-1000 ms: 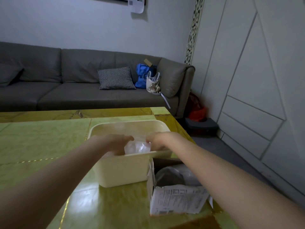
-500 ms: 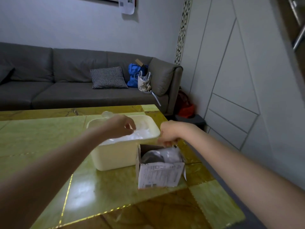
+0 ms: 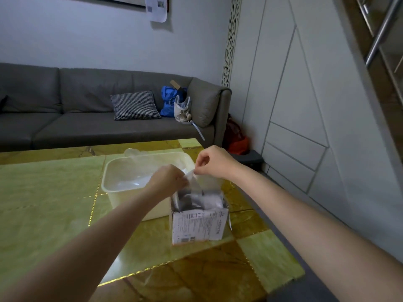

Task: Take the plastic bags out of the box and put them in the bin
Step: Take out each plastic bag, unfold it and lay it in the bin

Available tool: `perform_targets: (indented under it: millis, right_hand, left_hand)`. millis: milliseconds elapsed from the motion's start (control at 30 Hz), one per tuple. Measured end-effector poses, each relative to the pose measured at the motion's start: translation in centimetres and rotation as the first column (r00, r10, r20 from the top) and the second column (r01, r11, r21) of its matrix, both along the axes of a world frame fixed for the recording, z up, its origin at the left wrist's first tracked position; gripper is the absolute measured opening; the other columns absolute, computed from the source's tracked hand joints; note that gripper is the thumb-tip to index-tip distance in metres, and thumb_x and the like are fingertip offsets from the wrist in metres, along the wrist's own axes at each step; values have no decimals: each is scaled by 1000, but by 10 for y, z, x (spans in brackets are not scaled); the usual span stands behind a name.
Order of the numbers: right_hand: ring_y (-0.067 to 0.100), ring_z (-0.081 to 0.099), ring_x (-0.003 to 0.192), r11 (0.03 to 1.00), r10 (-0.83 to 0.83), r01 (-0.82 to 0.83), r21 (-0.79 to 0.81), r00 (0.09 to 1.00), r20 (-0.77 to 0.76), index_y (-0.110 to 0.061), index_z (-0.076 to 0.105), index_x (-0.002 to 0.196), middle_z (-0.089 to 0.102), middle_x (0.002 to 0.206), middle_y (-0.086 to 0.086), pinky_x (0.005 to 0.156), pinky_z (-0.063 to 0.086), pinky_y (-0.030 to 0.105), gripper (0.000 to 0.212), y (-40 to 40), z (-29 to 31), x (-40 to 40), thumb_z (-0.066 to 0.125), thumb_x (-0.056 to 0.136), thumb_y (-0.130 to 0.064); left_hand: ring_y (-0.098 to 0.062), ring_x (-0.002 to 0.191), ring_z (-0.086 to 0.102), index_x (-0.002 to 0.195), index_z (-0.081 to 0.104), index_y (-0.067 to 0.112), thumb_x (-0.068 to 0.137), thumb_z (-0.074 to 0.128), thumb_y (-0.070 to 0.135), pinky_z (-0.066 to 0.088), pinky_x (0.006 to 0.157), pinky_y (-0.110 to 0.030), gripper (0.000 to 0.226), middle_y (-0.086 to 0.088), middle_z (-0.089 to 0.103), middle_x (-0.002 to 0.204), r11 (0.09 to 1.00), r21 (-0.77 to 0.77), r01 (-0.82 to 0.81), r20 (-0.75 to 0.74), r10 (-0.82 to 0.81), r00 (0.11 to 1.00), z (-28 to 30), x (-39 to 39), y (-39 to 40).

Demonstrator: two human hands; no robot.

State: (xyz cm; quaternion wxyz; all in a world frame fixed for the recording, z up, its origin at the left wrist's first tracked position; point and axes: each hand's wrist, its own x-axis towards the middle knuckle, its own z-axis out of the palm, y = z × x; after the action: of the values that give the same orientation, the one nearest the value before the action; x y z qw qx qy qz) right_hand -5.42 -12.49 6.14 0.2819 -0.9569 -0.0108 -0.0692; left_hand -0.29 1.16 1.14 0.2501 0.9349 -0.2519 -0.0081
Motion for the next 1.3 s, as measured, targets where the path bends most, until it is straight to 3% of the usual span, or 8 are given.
perform_targets:
  millis: [167, 333, 500, 633, 800, 967, 1133, 1300]
  right_hand:
    - [6, 48, 66, 923, -11, 11, 385, 1000, -1, -14, 60, 73, 55, 75, -3, 59, 39, 17, 13, -7, -4, -2, 69, 82, -10]
    - [13, 55, 90, 917, 208, -121, 380, 958, -198, -16, 68, 84, 63, 90, -4, 81, 43, 28, 8, -7, -12, -1, 72, 81, -22]
    - [16, 55, 76, 616, -118, 218, 757, 976, -184, -11, 63, 95, 58, 89, 4, 66, 44, 25, 31, -14, -8, 6, 59, 90, -41]
    - [22, 68, 89, 525, 154, 203, 827, 932, -327, -7, 57, 121, 67, 106, 10, 76, 54, 31, 70, -13, -15, 5, 61, 76, -59]
    - [16, 68, 74, 519, 193, 125, 845, 946, -259, 2, 56, 120, 65, 101, 13, 63, 55, 26, 59, -4, -3, 9, 72, 77, -36]
    - [10, 40, 44, 719, -260, 188, 669, 966, 9, -6, 61, 82, 47, 57, 4, 38, 32, 15, 8, 0, 9, 18, 62, 89, -9]
    - [11, 37, 48, 646, -392, 207, 735, 916, 87, -16, 60, 99, 49, 61, 2, 40, 28, 16, 12, -6, 17, 36, 51, 95, -10]
    - [11, 33, 50, 664, -287, 140, 735, 955, 77, -19, 56, 114, 44, 68, -2, 32, 22, 14, 32, 27, -2, 66, 39, 94, -2]
  left_hand:
    - [-14, 73, 50, 88, 62, 13, 87, 62, 17, 43, 64, -24, 5, -4, 57, 85, 855, -502, -132, -259, -3, 966, 28, 1, 10]
    - [-23, 87, 60, 80, 56, 6, 91, 46, -5, 57, 70, -30, 18, -13, 57, 98, 601, -736, -310, -558, -282, 780, 44, -2, 24]
    - [-22, 98, 59, 67, 52, 5, 88, 40, -14, 56, 59, -21, 31, -10, 59, 110, 611, -772, -175, -474, -369, 800, 49, -7, 39]
    - [-24, 101, 59, 60, 56, 5, 90, 39, -12, 57, 65, -26, 38, -9, 59, 114, 668, -741, -65, -447, -418, 791, 51, -7, 48]
    - [-19, 77, 54, 67, 53, 2, 89, 31, -18, 50, 51, -15, 37, -7, 57, 84, 754, -656, -45, -415, -311, 855, 46, -2, 53]
    - [-13, 69, 57, 66, 53, 4, 89, 41, -11, 49, 53, -16, 29, -11, 60, 81, 755, -644, -128, -471, -259, 843, 45, 11, 72]
    - [-10, 70, 51, 73, 56, 11, 92, 43, -2, 40, 65, -22, 27, -7, 62, 90, 575, -726, -377, -410, 79, 909, 47, 41, 108]
    - [-25, 99, 54, 114, 58, 4, 91, 44, 2, 43, 85, -37, 27, -12, 57, 112, 671, -668, -321, 37, 461, 887, 57, 65, 108]
